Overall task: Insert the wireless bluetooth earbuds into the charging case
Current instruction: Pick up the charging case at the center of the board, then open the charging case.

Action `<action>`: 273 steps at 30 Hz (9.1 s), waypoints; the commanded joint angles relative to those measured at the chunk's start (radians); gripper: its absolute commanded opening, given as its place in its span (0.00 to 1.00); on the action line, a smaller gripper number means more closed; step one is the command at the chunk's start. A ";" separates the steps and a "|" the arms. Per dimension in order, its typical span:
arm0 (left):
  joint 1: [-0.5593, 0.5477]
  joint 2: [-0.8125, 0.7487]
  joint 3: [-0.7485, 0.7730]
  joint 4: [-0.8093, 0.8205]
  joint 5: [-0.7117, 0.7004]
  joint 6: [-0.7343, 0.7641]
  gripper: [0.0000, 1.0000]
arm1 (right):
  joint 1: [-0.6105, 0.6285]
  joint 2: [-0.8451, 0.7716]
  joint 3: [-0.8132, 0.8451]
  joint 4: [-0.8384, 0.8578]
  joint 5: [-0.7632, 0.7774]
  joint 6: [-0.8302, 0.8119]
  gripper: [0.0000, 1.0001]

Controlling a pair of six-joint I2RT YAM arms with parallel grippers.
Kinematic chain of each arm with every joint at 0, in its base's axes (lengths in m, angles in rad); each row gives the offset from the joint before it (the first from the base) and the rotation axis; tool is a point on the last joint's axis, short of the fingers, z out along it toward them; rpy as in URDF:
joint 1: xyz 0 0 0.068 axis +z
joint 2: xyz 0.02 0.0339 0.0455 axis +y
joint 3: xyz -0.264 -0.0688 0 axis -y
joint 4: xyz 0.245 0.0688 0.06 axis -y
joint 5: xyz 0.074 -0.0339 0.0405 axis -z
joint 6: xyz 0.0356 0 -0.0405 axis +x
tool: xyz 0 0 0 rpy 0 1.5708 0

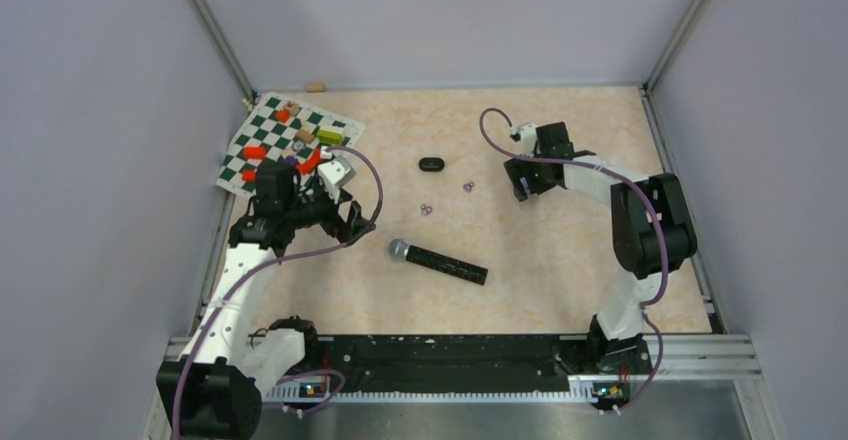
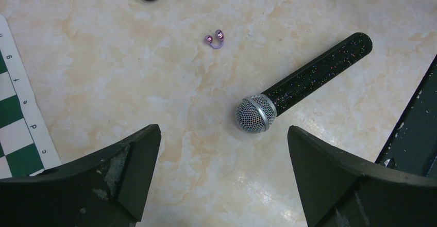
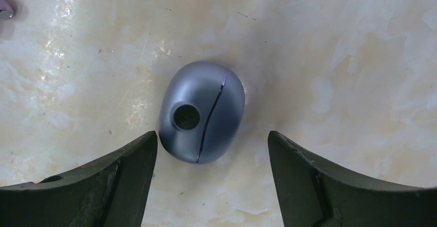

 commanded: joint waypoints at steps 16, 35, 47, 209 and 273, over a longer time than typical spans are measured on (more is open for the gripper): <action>0.009 0.009 0.014 0.007 0.030 -0.003 0.99 | -0.006 0.010 0.034 0.054 -0.046 0.125 0.72; 0.012 0.011 0.029 0.011 0.039 -0.024 0.99 | -0.006 -0.042 0.048 0.029 -0.092 0.034 0.25; -0.086 0.314 0.395 -0.034 0.045 -0.003 0.99 | 0.103 -0.427 -0.113 0.157 -0.286 -0.205 0.24; -0.569 0.692 0.794 -0.205 0.260 -0.058 0.81 | 0.042 -0.563 -0.169 0.241 -1.124 0.102 0.16; -0.548 0.662 0.748 -0.049 0.237 -0.219 0.51 | -0.003 -0.559 -0.235 0.484 -1.158 0.326 0.16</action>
